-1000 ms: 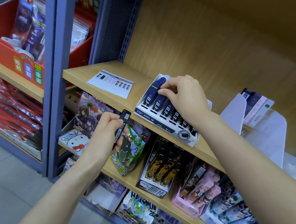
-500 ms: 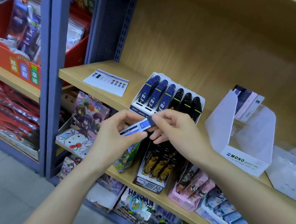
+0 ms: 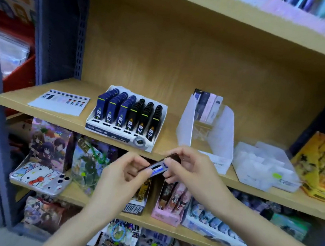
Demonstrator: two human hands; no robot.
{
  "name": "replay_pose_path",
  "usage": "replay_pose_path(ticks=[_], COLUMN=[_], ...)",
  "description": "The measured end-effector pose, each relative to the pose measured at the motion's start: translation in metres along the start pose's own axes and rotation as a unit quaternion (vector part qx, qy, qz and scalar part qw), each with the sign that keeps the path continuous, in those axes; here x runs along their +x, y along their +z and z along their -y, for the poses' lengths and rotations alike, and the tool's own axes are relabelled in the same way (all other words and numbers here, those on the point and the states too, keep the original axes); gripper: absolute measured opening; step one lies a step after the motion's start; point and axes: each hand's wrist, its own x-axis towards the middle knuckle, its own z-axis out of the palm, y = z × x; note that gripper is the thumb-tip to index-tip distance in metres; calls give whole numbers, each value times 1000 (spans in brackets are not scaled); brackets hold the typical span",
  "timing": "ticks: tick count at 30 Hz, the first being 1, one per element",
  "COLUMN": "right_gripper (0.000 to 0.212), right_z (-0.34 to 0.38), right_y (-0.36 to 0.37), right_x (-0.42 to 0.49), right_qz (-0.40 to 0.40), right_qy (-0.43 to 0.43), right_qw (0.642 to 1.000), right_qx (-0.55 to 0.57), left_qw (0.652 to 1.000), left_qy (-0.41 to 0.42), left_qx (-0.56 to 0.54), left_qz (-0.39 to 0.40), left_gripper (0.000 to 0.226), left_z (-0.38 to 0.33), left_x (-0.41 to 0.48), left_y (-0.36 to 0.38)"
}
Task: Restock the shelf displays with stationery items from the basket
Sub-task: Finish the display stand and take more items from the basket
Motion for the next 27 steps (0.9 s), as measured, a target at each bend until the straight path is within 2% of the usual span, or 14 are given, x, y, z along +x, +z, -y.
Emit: replay_pose_path(ticks=[2,4,6,8,11,14,16,22,27], right_gripper=[11,14,16,15,14,14,14,9,12], right_z=[2,5,6,5,4,4,3,0,-2], right_y=[-22,-51,-81,-108,-131,-138,-138,-135,-133], right_x=[1,10,25,44,74,104,123,157,167], right_qz=[-47,-128,-216,-280,-324,-331,-321,-239,-143], right_qy=[-30,-59,-87,-104,-119,-128,-136,-143,-141], right_qw=[998,990,972,952,934,926,928,943,945], right_qx=[7,12,-18,-65,-98,-127,-130,-181,-260], left_qw=[997,988,975,968,966,969,976,975,966], left_qy=[63,127,171,183,150,85,62,87,126], left_qx=[40,88,137,173,207,224,196,188,205], left_qz=[14,22,23,19,32,59,68,81,96], left_gripper=[9,11,21,35,50,56,48,31,29], left_z=[-17,-33,-44,-50,-50,-42,-37,-35,-43], left_x=[15,39,69,99,134,161,169,166,154], left_y=[15,30,46,61,81,92,96,98,92])
